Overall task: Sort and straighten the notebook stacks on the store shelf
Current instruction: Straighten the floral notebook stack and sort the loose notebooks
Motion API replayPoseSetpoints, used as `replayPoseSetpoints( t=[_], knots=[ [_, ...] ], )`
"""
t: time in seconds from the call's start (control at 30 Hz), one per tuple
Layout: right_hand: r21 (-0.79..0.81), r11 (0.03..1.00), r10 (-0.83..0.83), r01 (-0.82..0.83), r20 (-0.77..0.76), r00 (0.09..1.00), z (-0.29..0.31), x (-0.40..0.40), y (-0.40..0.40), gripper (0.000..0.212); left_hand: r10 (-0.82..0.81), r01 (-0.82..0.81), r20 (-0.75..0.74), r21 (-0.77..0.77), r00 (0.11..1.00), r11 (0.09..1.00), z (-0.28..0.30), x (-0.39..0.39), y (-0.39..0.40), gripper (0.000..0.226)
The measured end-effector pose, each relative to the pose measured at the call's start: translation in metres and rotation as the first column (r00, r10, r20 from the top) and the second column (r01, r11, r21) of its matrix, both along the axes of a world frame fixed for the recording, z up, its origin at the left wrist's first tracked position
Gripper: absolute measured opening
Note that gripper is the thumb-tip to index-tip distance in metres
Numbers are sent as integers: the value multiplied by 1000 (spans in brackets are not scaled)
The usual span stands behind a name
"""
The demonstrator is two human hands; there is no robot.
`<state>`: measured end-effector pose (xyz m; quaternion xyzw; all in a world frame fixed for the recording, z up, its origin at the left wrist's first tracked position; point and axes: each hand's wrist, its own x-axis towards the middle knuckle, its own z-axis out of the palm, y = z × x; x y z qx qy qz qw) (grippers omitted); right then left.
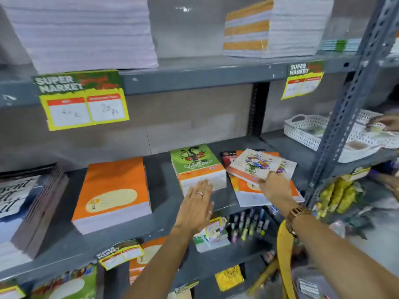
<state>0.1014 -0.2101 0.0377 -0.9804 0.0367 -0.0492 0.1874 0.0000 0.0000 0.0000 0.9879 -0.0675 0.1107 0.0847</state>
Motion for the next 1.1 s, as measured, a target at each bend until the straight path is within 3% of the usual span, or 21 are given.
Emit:
replayPoseSetpoints(
  t=[0.13, 0.33, 0.63, 0.77, 0.9, 1.1],
  knots=[
    [95, 995, -11, 22, -115, 993, -8, 11, -7, 38, -14, 13, -152, -7, 988, 1000, -24, 6, -1, 52],
    [205, 973, -86, 107, -111, 990, -11, 26, 3, 42, -14, 24, -253, 33, 967, 999, -44, 12, -2, 54],
    [293, 941, -92, 170, -261, 961, -13, 40, 8, 29, -17, 55, -282, 128, 959, 990, -51, 15, -1, 61],
    [314, 917, -177, 245, -231, 957, -10, 43, 12, 20, -16, 57, -287, 137, 958, 989, -52, 16, -1, 62],
    [465, 834, -173, 297, -291, 941, -15, 41, 9, 18, -32, 69, -295, 115, 955, 991, -53, 16, 2, 63],
    [681, 662, -217, 314, -227, 949, 1, 44, 19, 10, -80, 99, -316, 44, 945, 994, -50, 16, 4, 61]
  ],
)
